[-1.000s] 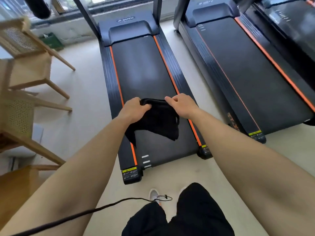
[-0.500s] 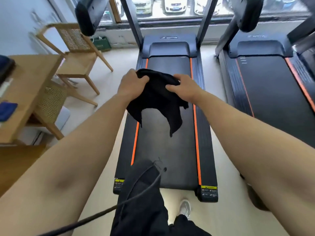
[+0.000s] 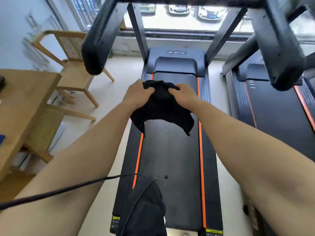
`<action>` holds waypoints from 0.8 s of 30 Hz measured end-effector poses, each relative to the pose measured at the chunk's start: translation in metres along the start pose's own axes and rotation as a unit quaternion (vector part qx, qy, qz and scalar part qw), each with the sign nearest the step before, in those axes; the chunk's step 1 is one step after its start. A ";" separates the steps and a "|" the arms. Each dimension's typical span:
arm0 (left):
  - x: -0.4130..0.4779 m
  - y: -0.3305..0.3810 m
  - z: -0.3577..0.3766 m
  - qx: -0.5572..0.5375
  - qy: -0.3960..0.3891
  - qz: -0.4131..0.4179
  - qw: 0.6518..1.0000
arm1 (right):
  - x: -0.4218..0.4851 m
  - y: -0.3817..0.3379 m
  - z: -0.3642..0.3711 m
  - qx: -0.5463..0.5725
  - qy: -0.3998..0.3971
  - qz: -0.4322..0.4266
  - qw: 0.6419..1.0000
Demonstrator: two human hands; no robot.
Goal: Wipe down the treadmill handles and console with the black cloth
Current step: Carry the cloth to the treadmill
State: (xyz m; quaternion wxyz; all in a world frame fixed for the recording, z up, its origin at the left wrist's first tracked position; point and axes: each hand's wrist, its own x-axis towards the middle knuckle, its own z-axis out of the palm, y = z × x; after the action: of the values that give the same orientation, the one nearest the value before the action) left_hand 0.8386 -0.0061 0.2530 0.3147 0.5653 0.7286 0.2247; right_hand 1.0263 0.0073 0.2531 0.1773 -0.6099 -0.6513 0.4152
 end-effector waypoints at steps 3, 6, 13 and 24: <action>0.031 0.020 -0.048 0.012 -0.058 -0.011 0.998 | 0.032 -0.049 -0.019 -0.066 -0.028 0.017 0.997; 0.051 0.040 -0.094 -0.010 -0.074 -0.032 0.997 | 0.053 -0.096 -0.037 -0.117 -0.053 0.005 0.992; 0.096 0.063 -0.169 -0.015 -0.064 -0.095 0.993 | 0.103 -0.160 -0.081 -0.118 -0.113 -0.015 0.986; 0.184 0.052 -0.230 0.001 0.049 -0.170 0.984 | 0.262 -0.193 -0.081 -0.116 -0.214 -0.059 0.968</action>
State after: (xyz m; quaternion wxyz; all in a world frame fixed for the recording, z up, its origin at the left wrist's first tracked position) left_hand 0.6800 0.1917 0.4124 0.3122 0.4215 0.8289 0.1945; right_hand 0.9105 0.2972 0.3755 -0.0136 -0.4842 -0.7523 0.4467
